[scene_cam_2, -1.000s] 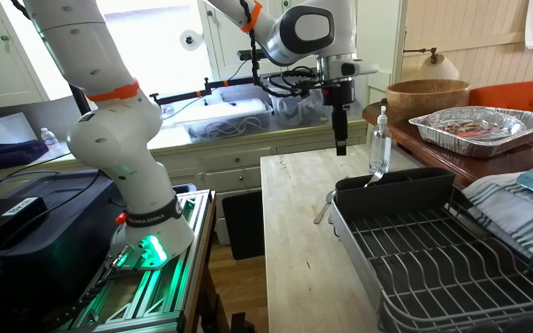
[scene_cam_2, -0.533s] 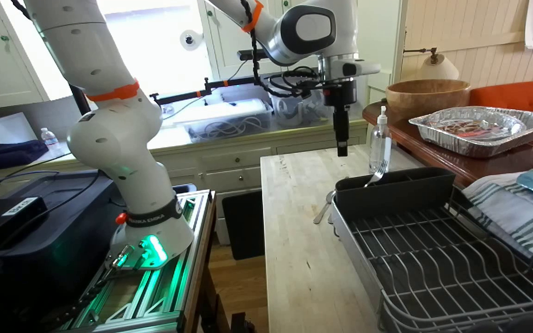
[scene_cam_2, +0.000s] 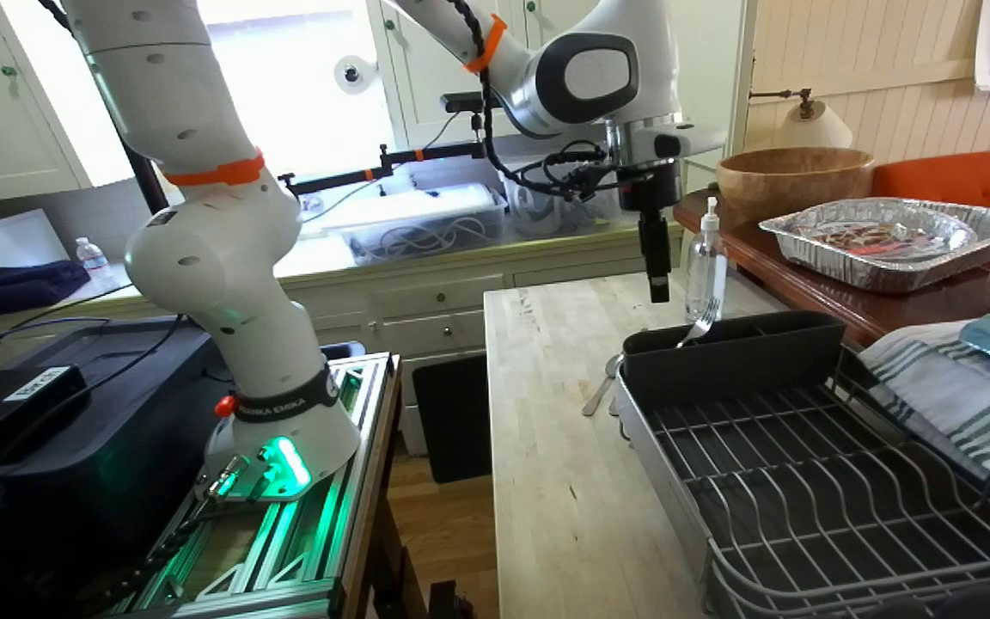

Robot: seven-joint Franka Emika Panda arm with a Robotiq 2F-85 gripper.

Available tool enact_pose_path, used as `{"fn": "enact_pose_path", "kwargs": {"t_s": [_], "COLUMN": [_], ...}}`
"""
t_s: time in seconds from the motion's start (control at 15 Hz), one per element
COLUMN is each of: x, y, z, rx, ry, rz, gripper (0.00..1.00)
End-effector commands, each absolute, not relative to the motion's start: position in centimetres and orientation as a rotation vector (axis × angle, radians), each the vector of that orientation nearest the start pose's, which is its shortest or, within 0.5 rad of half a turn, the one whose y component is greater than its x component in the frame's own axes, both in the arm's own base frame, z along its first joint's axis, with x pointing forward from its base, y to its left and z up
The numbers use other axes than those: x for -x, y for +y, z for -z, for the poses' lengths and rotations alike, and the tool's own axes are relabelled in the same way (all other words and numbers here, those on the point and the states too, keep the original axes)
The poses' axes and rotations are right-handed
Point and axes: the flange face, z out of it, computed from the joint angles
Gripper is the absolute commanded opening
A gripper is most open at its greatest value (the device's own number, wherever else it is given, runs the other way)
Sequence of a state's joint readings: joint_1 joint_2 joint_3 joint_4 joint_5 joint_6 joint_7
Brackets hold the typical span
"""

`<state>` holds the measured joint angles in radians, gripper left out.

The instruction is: Take the fork out of the dishrack.

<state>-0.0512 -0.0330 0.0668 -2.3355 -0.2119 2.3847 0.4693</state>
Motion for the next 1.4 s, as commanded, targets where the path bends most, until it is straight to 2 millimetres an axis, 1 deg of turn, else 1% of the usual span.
{"fn": "enact_pose_path", "kwargs": {"t_s": [0.0,0.2,0.53,1.0,1.27,1.33], "x": [-52.5,-53.2,-54.0,-55.4,-56.0,-56.0], "y": [1.2,1.7,2.0,1.4,1.4,1.4], "z": [-34.3,-33.5,-32.5,-31.5,-30.9,-30.7], "rx": [3.184,3.158,3.118,3.096,3.088,3.088], "ry": [0.496,0.491,0.508,0.565,0.574,0.573], "rz": [0.266,0.299,0.341,0.388,0.399,0.400], "gripper": [1.00,1.00,1.00,1.00,1.00,0.75]}}
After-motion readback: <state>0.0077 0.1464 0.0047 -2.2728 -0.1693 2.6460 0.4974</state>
